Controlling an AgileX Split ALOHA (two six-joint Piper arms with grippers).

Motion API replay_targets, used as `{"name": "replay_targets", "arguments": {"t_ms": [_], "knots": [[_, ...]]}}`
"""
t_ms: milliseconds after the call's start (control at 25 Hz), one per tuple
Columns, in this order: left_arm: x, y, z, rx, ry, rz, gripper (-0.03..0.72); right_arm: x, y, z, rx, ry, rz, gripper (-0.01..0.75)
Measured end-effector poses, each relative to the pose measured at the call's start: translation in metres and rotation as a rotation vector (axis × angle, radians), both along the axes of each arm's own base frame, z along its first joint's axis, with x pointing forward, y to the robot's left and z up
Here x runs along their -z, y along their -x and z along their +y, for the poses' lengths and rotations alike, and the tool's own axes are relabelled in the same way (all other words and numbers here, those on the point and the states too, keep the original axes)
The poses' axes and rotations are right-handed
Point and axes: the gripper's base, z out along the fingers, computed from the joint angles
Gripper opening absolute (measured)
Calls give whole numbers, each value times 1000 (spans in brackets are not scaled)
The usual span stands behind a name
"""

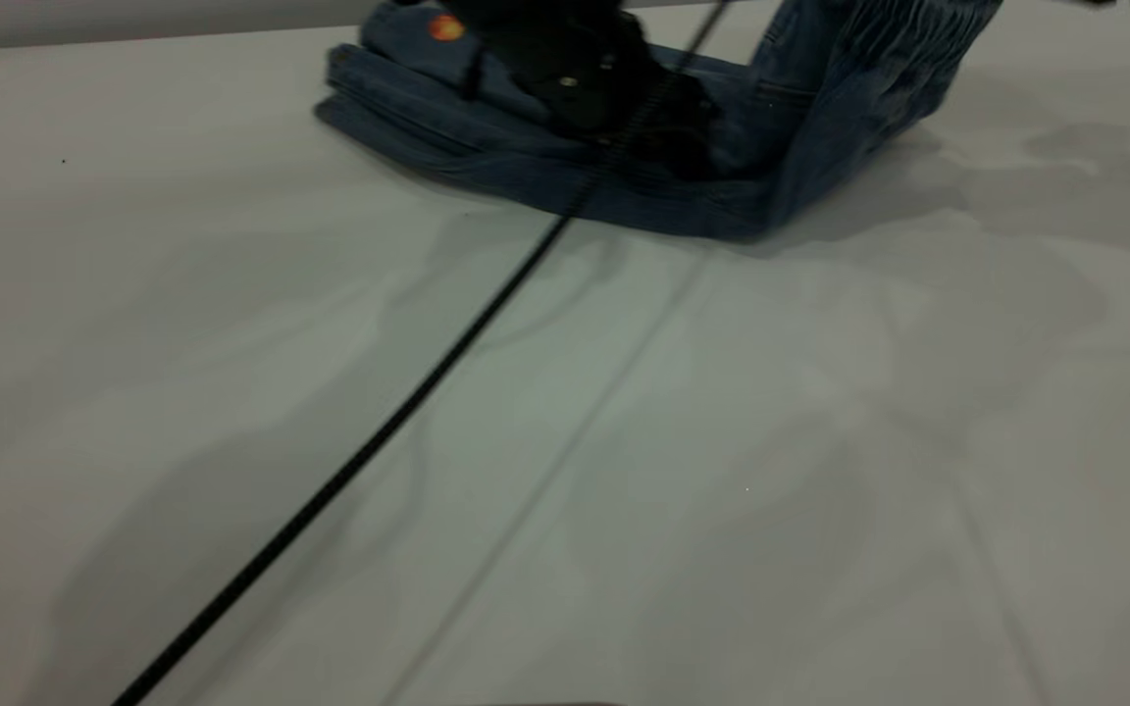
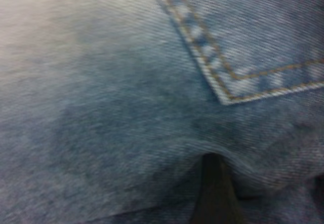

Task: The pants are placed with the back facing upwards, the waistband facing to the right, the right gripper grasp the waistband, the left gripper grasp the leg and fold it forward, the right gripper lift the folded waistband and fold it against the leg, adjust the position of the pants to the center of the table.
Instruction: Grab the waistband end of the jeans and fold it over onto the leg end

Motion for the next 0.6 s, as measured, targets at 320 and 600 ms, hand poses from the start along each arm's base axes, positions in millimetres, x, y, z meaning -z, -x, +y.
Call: {"name": "replay_targets", "arguments": {"t_ms": [320,600], "knots": [[-90,-13,0,175,-138,-28,461,-24,-11,9,-54,52,-28,35],[-118,-44,69,-48,-377,-35,461,-45,-24,51,-149,65,-80,35]]}}
